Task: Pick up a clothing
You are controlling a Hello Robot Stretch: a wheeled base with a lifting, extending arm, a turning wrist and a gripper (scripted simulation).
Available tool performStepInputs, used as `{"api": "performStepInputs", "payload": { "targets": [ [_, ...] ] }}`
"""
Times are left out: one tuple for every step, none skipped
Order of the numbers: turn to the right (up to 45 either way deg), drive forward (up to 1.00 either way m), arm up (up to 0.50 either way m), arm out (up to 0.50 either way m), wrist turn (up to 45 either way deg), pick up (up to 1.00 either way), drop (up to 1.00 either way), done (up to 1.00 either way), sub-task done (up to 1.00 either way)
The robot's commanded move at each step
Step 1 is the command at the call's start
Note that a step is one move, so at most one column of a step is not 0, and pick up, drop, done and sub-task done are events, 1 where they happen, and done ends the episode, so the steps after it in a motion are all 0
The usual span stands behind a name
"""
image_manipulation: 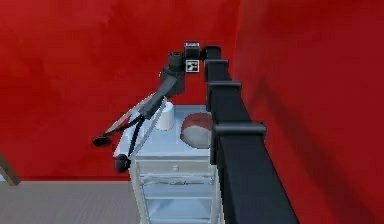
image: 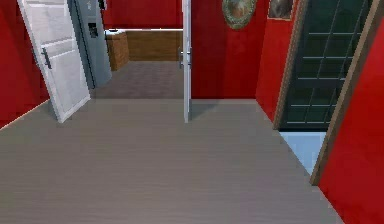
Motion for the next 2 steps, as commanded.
{"api": "performStepInputs", "payload": {
  "targets": [
    [0.0,0.0,0.0,0.0,45.0,0.0,0.0,0.0,0.0],
    [0.0,0.0,0.0,0.0,45.0,0.0,0.0,0.0,0.0]
  ]
}}
